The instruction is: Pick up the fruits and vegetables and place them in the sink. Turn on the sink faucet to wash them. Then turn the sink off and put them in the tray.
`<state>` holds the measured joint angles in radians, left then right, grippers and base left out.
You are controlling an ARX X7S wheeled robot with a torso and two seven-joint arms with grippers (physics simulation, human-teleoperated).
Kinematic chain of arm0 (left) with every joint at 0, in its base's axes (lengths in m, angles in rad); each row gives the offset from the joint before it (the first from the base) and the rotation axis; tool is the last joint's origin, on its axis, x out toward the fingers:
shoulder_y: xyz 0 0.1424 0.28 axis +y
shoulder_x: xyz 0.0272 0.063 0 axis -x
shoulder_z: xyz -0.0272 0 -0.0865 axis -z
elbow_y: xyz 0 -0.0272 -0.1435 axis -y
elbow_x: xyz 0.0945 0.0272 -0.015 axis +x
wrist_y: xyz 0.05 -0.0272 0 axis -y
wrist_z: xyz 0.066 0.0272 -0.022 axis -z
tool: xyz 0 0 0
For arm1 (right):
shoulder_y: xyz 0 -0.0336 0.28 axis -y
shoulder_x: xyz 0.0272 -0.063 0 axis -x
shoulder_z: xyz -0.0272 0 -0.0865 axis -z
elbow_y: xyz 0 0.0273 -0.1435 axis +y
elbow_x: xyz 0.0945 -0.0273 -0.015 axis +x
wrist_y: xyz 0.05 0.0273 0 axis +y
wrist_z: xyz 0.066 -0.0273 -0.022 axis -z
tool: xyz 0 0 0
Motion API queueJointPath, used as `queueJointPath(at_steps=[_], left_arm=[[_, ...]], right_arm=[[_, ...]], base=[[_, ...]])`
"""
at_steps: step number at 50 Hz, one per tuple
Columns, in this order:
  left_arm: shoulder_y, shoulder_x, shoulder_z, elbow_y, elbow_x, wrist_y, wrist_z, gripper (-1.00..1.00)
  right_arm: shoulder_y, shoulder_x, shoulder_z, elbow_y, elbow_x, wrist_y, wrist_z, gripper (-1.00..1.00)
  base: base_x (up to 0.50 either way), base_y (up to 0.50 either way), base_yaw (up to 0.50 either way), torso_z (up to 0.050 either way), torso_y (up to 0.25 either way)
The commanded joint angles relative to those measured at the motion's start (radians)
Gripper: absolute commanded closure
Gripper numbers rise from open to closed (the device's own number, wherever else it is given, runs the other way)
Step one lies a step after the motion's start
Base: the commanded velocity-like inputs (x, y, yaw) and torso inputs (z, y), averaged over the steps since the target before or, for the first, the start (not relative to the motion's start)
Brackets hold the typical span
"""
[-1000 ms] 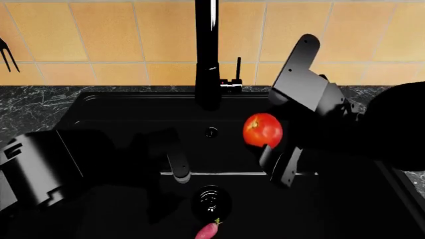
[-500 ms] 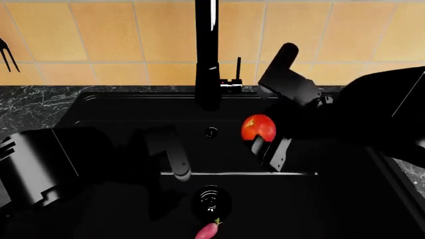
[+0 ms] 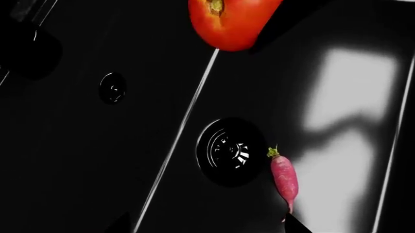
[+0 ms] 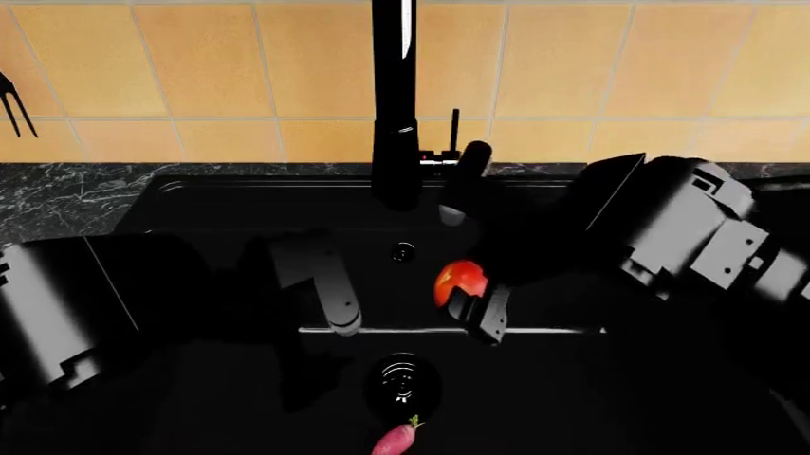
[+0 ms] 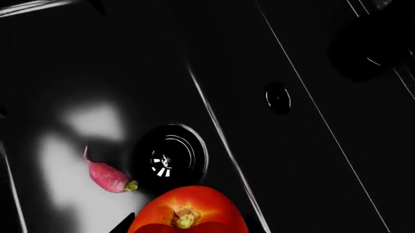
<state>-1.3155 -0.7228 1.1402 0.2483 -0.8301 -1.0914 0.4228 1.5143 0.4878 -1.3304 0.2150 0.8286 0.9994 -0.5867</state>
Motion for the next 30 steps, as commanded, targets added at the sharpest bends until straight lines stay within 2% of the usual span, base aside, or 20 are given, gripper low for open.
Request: queueJointPath(at_steps=[1, 30], left_arm=[[-0.001, -0.006, -0.004, 0.008, -0.004, 0.001, -0.005, -1.0], [-0.006, -0.016, -0.007, 0.022, -0.013, -0.004, -0.016, -1.0]], right_arm=[[-0.041, -0.122, -0.079, 0.193, -0.089, -0.098, -0.103, 1.0], [-0.129, -0.271, -0.149, 0.459, -0.16, -0.216, -0.199, 1.0]], base=[[0.04, 0.0, 0.0, 0.0, 0.0], [0.04, 0.0, 0.0, 0.0, 0.0]])
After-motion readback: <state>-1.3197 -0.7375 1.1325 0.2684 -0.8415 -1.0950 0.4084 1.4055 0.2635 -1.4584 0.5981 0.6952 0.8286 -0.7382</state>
